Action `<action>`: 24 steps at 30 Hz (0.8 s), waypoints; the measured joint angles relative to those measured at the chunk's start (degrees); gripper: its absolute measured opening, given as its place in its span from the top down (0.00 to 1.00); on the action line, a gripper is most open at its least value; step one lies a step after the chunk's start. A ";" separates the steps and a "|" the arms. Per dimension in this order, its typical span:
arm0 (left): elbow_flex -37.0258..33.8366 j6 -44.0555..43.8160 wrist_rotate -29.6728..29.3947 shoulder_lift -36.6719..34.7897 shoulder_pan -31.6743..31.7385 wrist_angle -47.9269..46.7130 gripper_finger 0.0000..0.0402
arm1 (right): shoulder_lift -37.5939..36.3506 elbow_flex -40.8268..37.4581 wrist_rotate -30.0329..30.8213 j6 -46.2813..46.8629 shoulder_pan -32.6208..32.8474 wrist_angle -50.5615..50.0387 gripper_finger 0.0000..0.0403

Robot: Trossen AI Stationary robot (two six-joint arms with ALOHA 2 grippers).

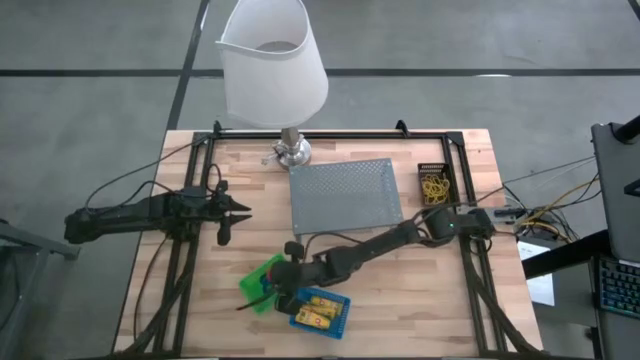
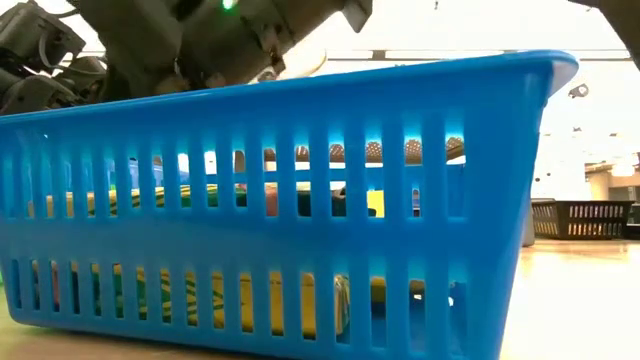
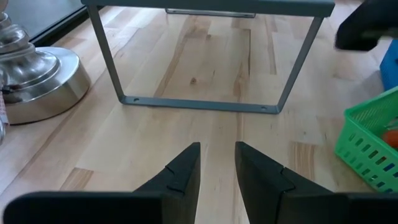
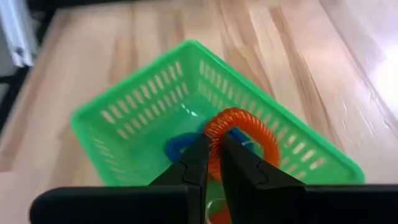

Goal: Pick & Place Office Desk Supplies
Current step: Put the orange spring rubber band into the green basket

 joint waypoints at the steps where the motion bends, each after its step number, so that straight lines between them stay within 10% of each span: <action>1: 0.01 0.00 -0.02 0.01 0.00 0.00 0.74 | 0.47 0.96 0.00 0.07 -0.08 -1.79 0.93; 24: 0.00 0.00 0.00 0.31 0.00 -0.02 0.74 | 1.59 0.08 -0.11 8.41 -0.76 -4.75 0.93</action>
